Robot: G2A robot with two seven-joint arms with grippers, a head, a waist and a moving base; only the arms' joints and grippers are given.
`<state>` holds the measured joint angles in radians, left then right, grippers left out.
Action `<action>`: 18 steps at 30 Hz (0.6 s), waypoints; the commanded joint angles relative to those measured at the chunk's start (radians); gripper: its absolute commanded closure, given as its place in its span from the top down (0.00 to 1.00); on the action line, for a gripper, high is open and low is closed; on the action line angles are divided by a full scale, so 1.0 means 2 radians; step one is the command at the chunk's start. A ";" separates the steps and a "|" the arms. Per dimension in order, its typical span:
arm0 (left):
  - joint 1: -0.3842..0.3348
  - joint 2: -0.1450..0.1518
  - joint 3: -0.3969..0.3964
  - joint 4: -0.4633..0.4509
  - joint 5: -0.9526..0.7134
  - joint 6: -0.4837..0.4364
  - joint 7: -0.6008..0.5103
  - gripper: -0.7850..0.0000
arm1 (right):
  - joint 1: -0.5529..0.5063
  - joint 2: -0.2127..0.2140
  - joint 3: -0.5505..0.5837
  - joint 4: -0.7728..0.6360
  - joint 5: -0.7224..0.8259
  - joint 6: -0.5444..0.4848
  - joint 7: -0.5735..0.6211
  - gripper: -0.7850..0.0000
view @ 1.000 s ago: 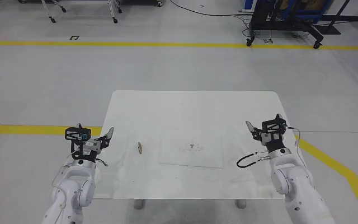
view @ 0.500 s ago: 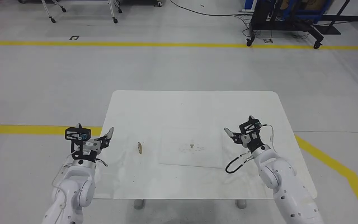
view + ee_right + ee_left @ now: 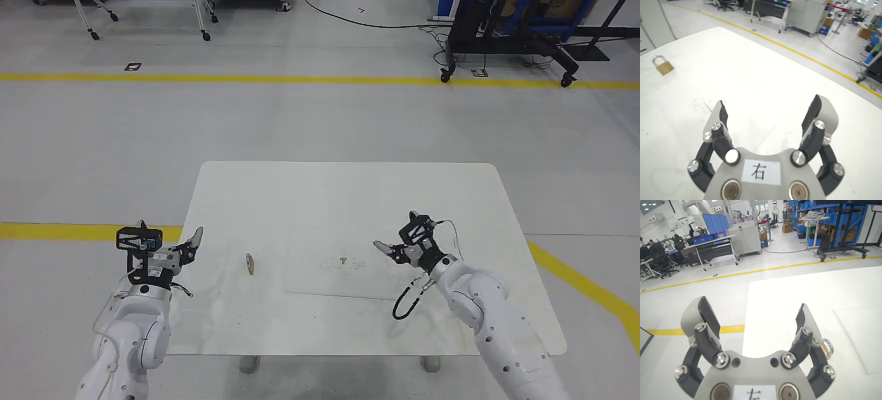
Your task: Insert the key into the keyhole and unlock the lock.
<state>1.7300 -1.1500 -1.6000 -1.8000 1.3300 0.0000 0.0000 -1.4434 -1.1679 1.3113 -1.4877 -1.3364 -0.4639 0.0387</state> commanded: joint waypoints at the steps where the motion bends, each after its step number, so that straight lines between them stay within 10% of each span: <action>1: 0.000 0.000 0.000 0.000 0.000 0.000 0.000 1.00 | 0.026 -0.002 -0.021 0.027 0.004 -0.043 -0.006 1.00; 11: 0.000 0.000 0.000 0.000 0.000 0.000 0.000 1.00 | 0.130 -0.003 -0.089 0.154 -0.067 -0.241 -0.098 0.98; 15: 0.000 0.000 0.000 0.000 0.000 0.000 0.000 1.00 | 0.158 -0.007 -0.115 0.195 -0.085 -0.261 -0.122 0.51; 18: 0.000 0.000 0.000 0.000 0.000 0.000 0.000 1.00 | 0.176 -0.011 -0.134 0.218 -0.097 -0.270 -0.135 0.44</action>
<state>1.7300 -1.1500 -1.6000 -1.8000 1.3300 0.0000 0.0000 -1.1017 -1.1883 1.0539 -1.0649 -1.5222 -1.0006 -0.2244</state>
